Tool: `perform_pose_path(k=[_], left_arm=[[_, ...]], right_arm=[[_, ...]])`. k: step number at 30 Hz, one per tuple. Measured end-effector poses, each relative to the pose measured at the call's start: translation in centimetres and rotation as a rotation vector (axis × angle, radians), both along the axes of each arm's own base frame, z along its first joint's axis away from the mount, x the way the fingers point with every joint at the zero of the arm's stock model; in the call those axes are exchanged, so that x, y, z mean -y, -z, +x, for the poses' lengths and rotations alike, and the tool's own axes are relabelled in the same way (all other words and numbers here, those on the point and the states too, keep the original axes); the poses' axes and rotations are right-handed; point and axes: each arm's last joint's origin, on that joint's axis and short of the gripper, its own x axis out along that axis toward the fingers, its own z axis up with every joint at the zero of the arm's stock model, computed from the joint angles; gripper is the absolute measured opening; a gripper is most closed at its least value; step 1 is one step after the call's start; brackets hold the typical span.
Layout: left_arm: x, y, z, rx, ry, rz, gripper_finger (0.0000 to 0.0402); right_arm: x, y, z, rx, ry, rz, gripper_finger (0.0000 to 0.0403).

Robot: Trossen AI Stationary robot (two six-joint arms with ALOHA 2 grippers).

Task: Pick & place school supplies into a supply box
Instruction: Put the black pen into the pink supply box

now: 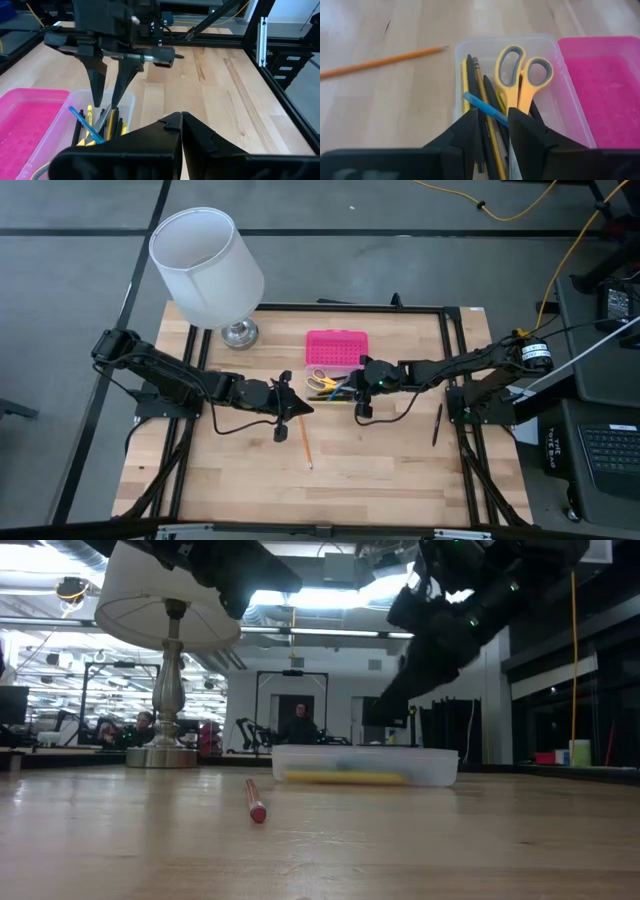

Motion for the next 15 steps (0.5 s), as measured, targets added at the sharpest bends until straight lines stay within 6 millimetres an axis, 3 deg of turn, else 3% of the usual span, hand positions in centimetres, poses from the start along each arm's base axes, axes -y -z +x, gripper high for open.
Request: perform_pose_path(k=[6, 15], left_arm=[[0.0, 0.0, 0.0, 0.000, 0.000, 0.000, 0.0004], [0.0, 0.0, 0.0, 0.001, 0.000, 0.000, 0.0004]], right_arm=[[-0.7, -2.4, 0.7, -0.131, 0.053, 0.078, 0.0113], [-4.3, -4.8, -0.1, -0.312, 0.195, 0.132, 0.0113]])
